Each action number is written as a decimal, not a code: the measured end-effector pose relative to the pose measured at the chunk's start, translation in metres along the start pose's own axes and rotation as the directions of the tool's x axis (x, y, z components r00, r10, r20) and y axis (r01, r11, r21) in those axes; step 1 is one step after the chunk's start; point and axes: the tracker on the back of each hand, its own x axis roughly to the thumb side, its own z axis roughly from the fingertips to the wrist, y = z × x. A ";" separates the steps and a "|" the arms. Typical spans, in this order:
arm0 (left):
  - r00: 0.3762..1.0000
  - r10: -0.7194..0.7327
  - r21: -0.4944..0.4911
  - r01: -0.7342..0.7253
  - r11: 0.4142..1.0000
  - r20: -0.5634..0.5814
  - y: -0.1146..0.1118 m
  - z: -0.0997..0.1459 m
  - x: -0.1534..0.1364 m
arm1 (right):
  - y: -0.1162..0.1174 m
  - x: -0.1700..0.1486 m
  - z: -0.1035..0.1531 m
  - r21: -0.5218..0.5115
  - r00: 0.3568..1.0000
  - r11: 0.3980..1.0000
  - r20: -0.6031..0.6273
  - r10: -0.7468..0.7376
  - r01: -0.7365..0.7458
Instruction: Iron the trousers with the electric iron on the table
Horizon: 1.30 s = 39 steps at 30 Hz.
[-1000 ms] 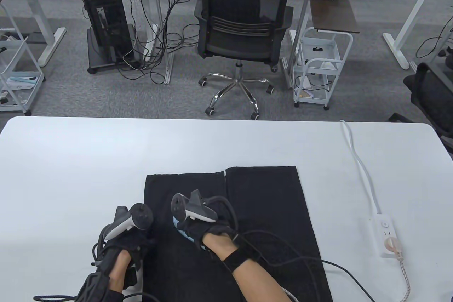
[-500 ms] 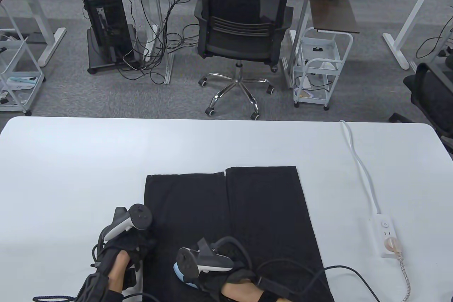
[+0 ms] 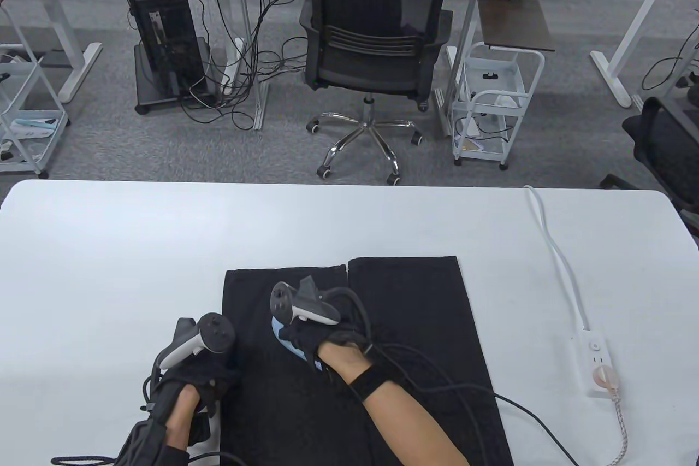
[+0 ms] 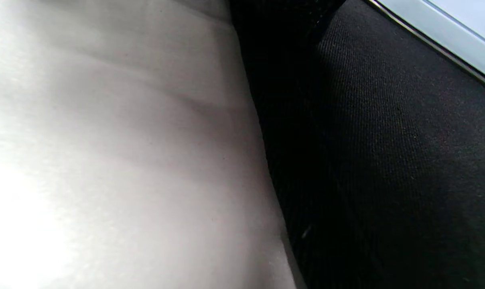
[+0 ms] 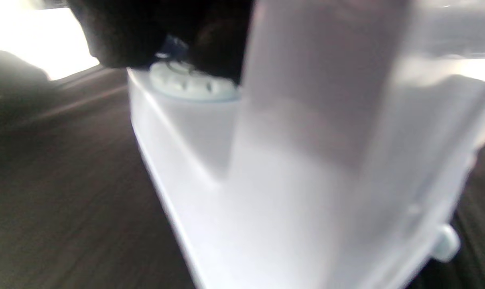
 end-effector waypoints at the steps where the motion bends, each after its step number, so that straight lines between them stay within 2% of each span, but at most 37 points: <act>1: 1.000 0.000 0.000 0.000 1.000 0.000 0.000 0.000 0.000 | -0.004 -0.003 -0.011 0.000 0.999 1.000 -0.037 -0.011 0.011; 3: 1.000 0.000 0.001 0.000 1.000 -0.001 0.000 0.000 0.000 | -0.010 -0.009 -0.031 -0.003 0.994 0.999 -0.105 -0.034 0.034; 7: 1.000 0.000 0.003 0.000 1.000 0.000 0.000 0.000 0.000 | -0.015 -0.018 -0.050 -0.021 0.985 0.998 -0.166 -0.056 0.053; 12: 1.000 0.001 0.001 -0.001 1.000 0.001 0.000 0.000 0.000 | -0.015 -0.021 -0.052 -0.047 0.981 0.997 -0.182 -0.066 0.058; 16: 1.000 0.002 -0.001 -0.002 1.000 0.002 0.000 0.000 0.001 | -0.010 -0.017 -0.039 -0.058 0.979 0.996 -0.191 -0.073 0.063; 21: 1.000 0.005 -0.006 -0.005 1.000 0.007 0.000 -0.001 0.000 | 0.001 -0.004 -0.003 -0.061 0.996 0.998 -0.081 -0.038 0.033; 25: 1.000 0.005 -0.004 -0.005 1.000 0.008 0.000 -0.001 0.000 | 0.015 0.011 0.043 -0.060 1.000 0.998 0.031 0.001 0.001; 34: 1.000 0.008 0.003 -0.008 1.000 0.010 -0.001 -0.001 0.000 | 0.048 0.035 0.143 -0.054 0.945 0.995 0.312 0.098 -0.085; 39: 1.000 0.011 0.004 -0.011 1.000 0.009 -0.002 0.000 0.000 | 0.053 0.034 0.158 -0.062 0.936 0.994 0.335 0.108 -0.093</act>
